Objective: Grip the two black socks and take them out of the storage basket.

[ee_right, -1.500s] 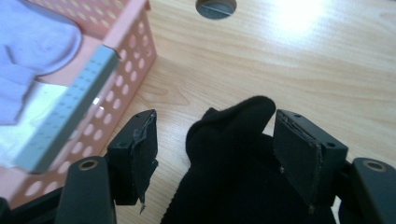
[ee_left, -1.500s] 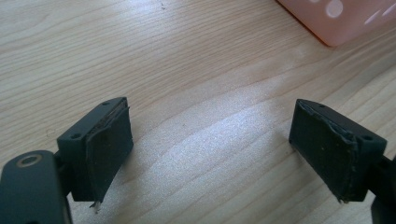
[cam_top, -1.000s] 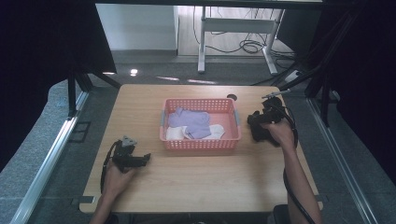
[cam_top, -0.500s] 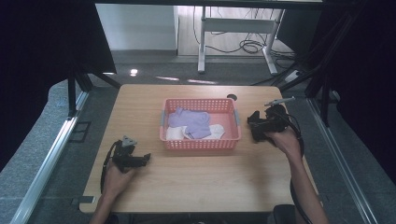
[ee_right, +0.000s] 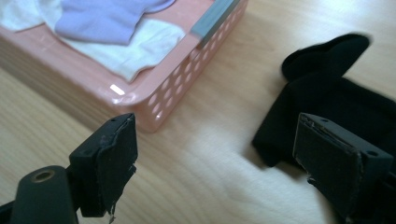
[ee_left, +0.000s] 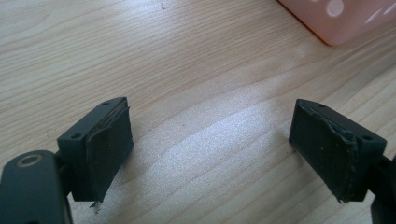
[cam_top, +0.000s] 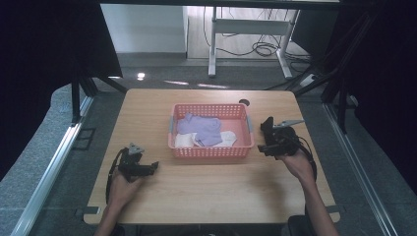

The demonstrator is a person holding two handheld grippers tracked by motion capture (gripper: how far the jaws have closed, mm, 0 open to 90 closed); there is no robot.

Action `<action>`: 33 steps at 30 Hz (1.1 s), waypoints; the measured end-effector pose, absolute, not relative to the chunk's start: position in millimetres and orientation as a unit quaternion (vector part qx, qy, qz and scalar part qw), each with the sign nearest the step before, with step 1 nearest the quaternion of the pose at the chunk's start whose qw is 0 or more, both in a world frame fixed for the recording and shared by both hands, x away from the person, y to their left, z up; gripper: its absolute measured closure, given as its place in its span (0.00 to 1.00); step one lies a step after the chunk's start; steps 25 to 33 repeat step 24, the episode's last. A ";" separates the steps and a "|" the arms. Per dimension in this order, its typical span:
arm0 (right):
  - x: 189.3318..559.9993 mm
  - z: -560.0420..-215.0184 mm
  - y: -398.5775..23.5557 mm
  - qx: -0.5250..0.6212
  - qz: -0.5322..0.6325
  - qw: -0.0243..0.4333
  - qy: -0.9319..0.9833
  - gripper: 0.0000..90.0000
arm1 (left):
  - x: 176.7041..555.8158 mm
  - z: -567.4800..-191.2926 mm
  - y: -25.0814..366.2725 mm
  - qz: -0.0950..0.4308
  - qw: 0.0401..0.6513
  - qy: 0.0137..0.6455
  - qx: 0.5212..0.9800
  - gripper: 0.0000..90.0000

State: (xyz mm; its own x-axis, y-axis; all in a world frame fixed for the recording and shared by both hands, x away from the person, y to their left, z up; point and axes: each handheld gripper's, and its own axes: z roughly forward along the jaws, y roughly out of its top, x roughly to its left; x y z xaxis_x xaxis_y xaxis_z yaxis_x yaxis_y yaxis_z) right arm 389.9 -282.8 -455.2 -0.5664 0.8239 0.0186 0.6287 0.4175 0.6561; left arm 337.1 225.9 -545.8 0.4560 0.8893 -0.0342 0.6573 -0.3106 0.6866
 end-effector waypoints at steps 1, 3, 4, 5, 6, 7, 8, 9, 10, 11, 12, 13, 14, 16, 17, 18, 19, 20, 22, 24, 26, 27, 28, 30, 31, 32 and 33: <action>388.0 -458.9 -281.8 0.438 0.315 0.153 0.828 0.16 | 337.1 -545.8 225.9 0.179 0.324 0.490 0.789 0.15; 384.1 -466.8 -279.0 0.437 0.314 0.151 0.829 0.16 | 337.0 -545.7 225.8 0.179 0.323 0.490 0.790 0.15; 382.3 -471.3 -277.5 0.435 0.313 0.151 0.831 0.16 | 337.1 -545.7 225.9 0.179 0.323 0.490 0.790 0.15; 380.4 -476.1 -275.9 0.433 0.311 0.151 0.833 0.16 | 337.1 -545.7 225.9 0.179 0.323 0.490 0.790 0.15; 378.6 -481.2 -273.9 0.431 0.309 0.151 0.834 0.16 | 337.0 -545.7 225.8 0.179 0.323 0.490 0.789 0.15; 376.7 -486.3 -272.0 0.428 0.306 0.152 0.837 0.16 | 337.0 -545.6 225.9 0.179 0.323 0.490 0.790 0.15; 374.7 -491.3 -270.1 0.427 0.304 0.149 0.839 0.16 | 337.0 -545.6 225.9 0.179 0.323 0.490 0.790 0.15; 372.8 -496.0 -268.5 0.425 0.303 0.145 0.840 0.16 | 337.0 -545.6 225.8 0.179 0.323 0.490 0.789 0.15; 371.1 -500.6 -266.6 0.423 0.302 0.142 0.842 0.16 | 337.0 -545.9 225.4 0.179 0.325 0.492 0.787 0.15; 369.3 -504.6 -264.7 0.422 0.298 0.140 0.845 0.16 | 337.0 -545.8 225.6 0.179 0.325 0.491 0.788 0.15; 367.7 -508.3 -262.9 0.420 0.295 0.137 0.847 0.16 | 337.0 -545.8 225.6 0.179 0.324 0.491 0.789 0.15; 366.0 -511.8 -261.5 0.420 0.293 0.136 0.848 0.16 | 337.0 -545.8 225.7 0.179 0.324 0.491 0.789 0.15; 364.7 -515.3 -260.5 0.418 0.293 0.133 0.850 0.16 | 337.1 -545.8 225.6 0.179 0.324 0.491 0.788 0.15; 362.9 -521.9 -258.8 0.418 0.290 0.129 0.851 0.15 | 337.0 -545.8 225.5 0.180 0.325 0.492 0.788 0.15; 362.6 -524.7 -258.3 0.416 0.285 0.130 0.854 0.15 | 337.0 -545.8 225.5 0.180 0.325 0.492 0.788 0.15; 362.6 -527.8 -257.9 0.413 0.283 0.129 0.856 0.14 | 336.9 -545.8 225.5 0.180 0.324 0.491 0.788 0.15; 361.9 -529.7 -257.1 0.409 0.281 0.136 0.858 0.11 | 336.9 -545.8 225.5 0.180 0.324 0.491 0.788 0.15; 361.6 -530.2 -257.1 0.409 0.283 0.138 0.857 0.11 | 337.0 -545.8 225.5 0.180 0.325 0.491 0.788 0.15; 361.1 -531.3 -257.5 0.410 0.288 0.136 0.855 0.10 | 336.8 -545.8 225.4 0.180 0.324 0.491 0.789 0.15; 360.8 -532.4 -257.9 0.408 0.292 0.138 0.854 0.08 | 336.9 -545.8 225.4 0.180 0.324 0.491 0.789 0.15; 360.8 -532.4 -257.9 0.408 0.292 0.138 0.854 0.08 | 336.9 -545.8 225.4 0.180 0.324 0.491 0.789 0.15; 360.8 -532.4 -257.9 0.408 0.292 0.138 0.854 0.08 | 336.9 -545.8 225.4 0.180 0.324 0.491 0.789 0.15; 360.8 -532.4 -257.9 0.408 0.292 0.138 0.854 0.08 | 336.9 -545.8 225.4 0.180 0.324 0.491 0.789 0.15; 360.8 -532.4 -257.9 0.408 0.292 0.138 0.854 0.08 | 336.9 -545.8 225.4 0.180 0.324 0.491 0.789 0.15; 360.8 -532.4 -257.9 0.408 0.292 0.138 0.854 0.08 | 336.9 -545.8 225.4 0.180 0.324 0.491 0.789 0.15; 360.8 -532.4 -257.9 0.408 0.292 0.138 0.854 0.08 | 336.9 -545.8 225.4 0.180 0.324 0.491 0.789 0.15; 360.8 -532.4 -257.9 0.408 0.292 0.138 0.854 0.08 | 336.9 -545.8 225.4 0.180 0.324 0.491 0.789 0.15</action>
